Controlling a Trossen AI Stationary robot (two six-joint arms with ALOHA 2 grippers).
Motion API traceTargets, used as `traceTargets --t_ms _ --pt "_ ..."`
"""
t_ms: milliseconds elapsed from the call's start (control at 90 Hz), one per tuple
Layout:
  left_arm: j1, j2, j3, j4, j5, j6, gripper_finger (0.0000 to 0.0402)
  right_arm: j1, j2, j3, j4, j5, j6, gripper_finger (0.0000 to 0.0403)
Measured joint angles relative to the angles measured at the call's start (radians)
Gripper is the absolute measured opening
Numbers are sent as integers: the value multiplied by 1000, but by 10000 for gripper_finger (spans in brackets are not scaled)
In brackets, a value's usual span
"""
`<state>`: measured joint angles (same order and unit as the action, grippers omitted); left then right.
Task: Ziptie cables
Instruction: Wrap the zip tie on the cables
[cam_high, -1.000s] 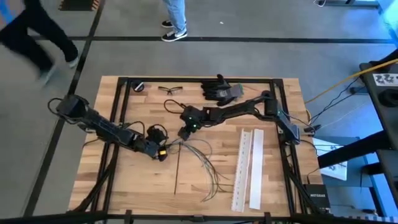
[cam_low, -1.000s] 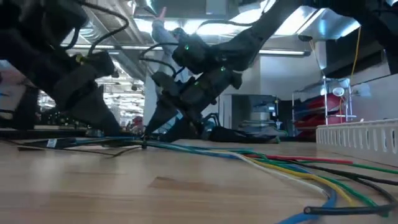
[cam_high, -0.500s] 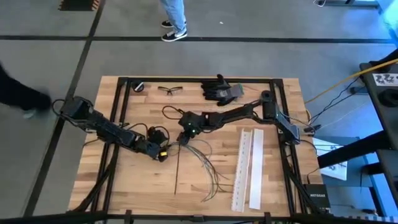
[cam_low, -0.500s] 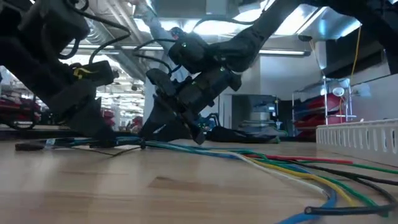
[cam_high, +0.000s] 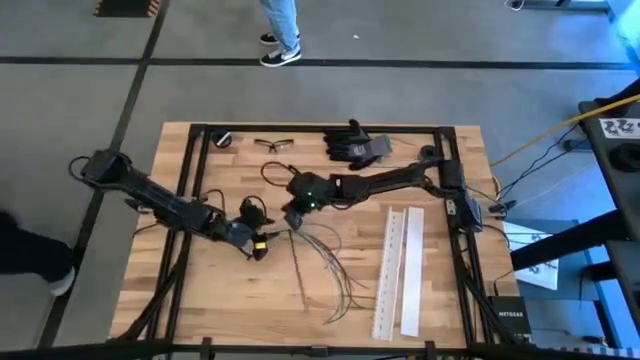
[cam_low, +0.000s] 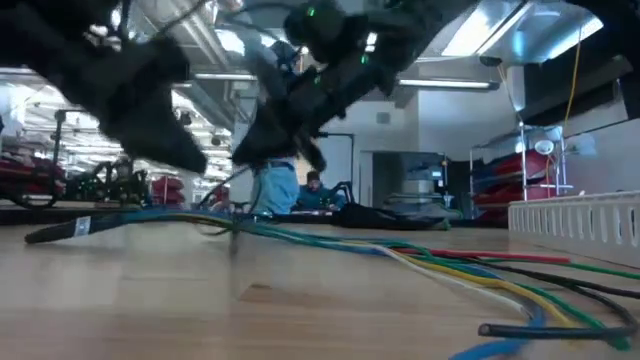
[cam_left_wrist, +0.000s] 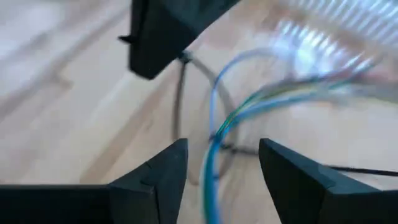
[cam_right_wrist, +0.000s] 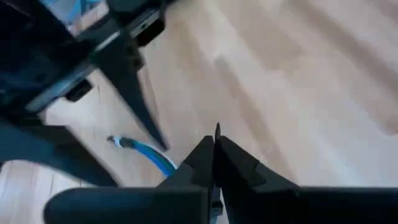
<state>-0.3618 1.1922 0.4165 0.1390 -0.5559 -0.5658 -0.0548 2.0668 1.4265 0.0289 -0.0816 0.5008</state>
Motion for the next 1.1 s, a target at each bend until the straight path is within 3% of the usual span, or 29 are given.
traceTargets --t_ms 322,711,833,1033,1100 --pt "11 -62 4 9 -129 -38 182 32 -17 0 87 98 -9 1" --pt "64 45 10 138 -183 161 175 30 -17 0 130 81 -9 0" --pt "64 49 15 132 -193 275 139 30 -17 0 127 72 -9 1" --pt "57 77 15 136 -190 371 24 30 -17 0 123 71 -11 0" --pt "44 85 16 154 -186 416 8 30 -18 0 126 83 -11 0"
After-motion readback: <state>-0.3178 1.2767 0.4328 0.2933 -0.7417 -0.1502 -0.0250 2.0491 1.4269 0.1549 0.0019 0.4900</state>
